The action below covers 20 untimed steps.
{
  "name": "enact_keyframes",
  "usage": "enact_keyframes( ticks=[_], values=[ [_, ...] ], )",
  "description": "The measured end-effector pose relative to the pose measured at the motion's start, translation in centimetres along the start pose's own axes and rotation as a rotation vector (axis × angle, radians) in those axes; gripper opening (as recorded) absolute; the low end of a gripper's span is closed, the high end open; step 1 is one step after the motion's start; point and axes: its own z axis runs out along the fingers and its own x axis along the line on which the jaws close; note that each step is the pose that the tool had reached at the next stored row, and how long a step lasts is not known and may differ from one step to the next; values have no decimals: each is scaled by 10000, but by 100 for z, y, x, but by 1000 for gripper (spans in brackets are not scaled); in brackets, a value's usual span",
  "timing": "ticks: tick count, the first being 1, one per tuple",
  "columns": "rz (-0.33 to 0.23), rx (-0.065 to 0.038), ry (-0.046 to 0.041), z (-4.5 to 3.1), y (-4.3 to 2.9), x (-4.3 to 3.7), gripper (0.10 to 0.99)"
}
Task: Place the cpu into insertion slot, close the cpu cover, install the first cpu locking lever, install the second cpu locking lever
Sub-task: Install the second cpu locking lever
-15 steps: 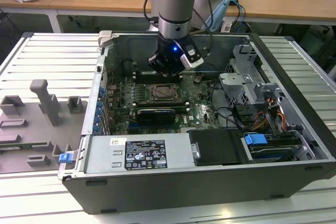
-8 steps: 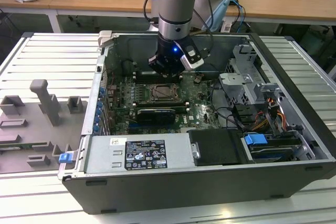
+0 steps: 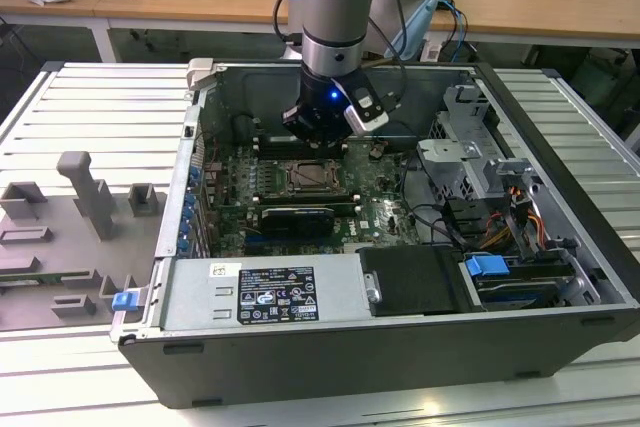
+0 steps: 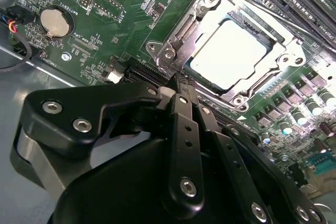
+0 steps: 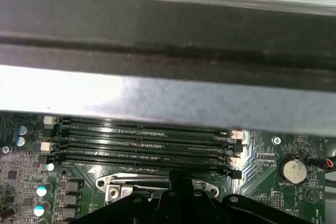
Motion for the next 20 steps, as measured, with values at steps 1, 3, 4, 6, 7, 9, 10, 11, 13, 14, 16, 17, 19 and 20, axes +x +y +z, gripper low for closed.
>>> enact_keyframes(
  ticks=[1,3,4,6,7,9,10,11,13,14,16,17,19,20],
  values=[
    [1,0,0,-1,-3,0,106],
    [-1,0,0,-2,-17,1,106],
    [0,0,0,-3,-23,2,106],
    [1,-1,0,-3,-28,2,106],
    [1,0,0,-4,-31,2,106],
    [0,0,0,-4,-35,2,106],
    [0,0,0,-4,-37,2,106],
    [1,0,0,-4,-39,3,106],
    [1,6,1,-9,-40,3,106],
    [1,8,1,-20,-39,3,106],
    [0,17,1,-87,-31,1,106],
    [-1,20,2,-104,-29,0,106],
    [0,23,0,-126,-27,0,106],
    [3,27,2,-129,-33,1,106]
  ],
)
